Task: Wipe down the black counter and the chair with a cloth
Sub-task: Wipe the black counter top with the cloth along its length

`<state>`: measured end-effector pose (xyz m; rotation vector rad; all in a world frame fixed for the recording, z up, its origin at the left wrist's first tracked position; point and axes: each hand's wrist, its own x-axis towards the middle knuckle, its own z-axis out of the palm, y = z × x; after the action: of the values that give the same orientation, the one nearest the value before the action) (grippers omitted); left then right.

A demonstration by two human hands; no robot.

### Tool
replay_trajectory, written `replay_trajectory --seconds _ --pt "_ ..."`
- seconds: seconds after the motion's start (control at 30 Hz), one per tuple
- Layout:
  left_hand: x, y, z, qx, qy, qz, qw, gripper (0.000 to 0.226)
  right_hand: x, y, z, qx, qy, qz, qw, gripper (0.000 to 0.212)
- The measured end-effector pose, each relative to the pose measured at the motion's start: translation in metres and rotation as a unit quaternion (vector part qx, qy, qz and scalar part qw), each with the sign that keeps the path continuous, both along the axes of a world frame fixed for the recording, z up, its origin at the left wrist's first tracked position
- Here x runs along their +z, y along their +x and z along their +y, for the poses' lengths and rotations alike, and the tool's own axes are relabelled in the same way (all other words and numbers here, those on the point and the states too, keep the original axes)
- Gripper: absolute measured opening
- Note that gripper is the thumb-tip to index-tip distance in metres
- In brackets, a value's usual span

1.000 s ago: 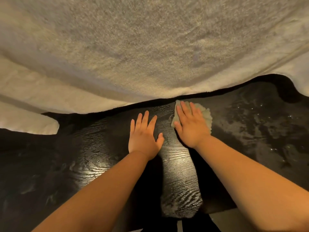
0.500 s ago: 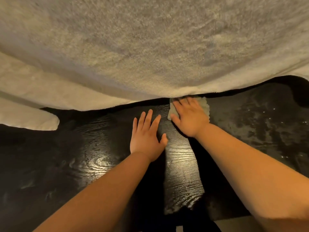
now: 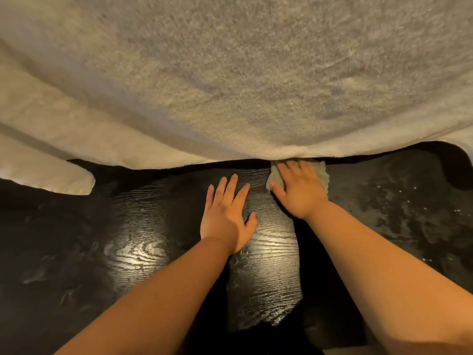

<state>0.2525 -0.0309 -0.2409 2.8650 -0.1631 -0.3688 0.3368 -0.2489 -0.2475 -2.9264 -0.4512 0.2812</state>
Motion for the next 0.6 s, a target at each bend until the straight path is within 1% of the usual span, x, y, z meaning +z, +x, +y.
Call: replay_trajectory --seconds 0.07,0.13,0.2,0.3,0.37,0.4,0.43,0.5,0.57,0.6 --pt "0.001 0.001 0.0 -0.004 0.001 0.002 1.0 0.078 0.001 0.003 0.009 -0.041 -0.008 -0.002 0.999 0.071" --pt "0.001 0.001 0.0 -0.008 0.007 0.009 1.0 0.078 0.0 -0.017 0.013 -0.044 0.001 0.011 0.999 0.072" --pt "0.002 0.001 0.0 -0.012 0.014 0.014 1.0 0.078 0.001 -0.05 0.009 -0.011 0.012 0.027 0.999 0.073" --pt "0.002 0.0 0.0 -0.016 0.019 0.005 1.0 0.078 0.005 -0.086 -0.01 0.054 0.003 0.032 0.998 0.072" --pt "0.001 0.0 0.0 -0.015 0.016 0.001 1.0 0.078 0.004 -0.077 -0.024 0.084 0.001 0.042 0.996 0.073" --pt "0.001 0.0 0.0 -0.015 0.017 0.003 1.0 0.078 0.002 -0.064 -0.029 0.081 -0.01 0.041 0.996 0.074" --pt "0.001 0.0 0.0 -0.014 0.02 0.004 1.0 0.078 0.001 -0.047 -0.031 0.062 -0.02 0.029 0.997 0.075" --pt "0.003 0.001 -0.002 -0.011 0.022 0.01 1.0 0.077 0.002 -0.01 -0.03 -0.017 -0.034 0.014 0.999 0.078" --pt "0.003 0.001 -0.003 -0.002 0.016 0.014 1.0 0.077 0.007 0.014 -0.019 -0.086 -0.057 0.038 0.994 0.082" --pt "0.002 0.001 -0.004 0.002 0.013 0.01 1.0 0.076 0.009 0.015 -0.012 -0.1 -0.057 0.047 0.992 0.083"
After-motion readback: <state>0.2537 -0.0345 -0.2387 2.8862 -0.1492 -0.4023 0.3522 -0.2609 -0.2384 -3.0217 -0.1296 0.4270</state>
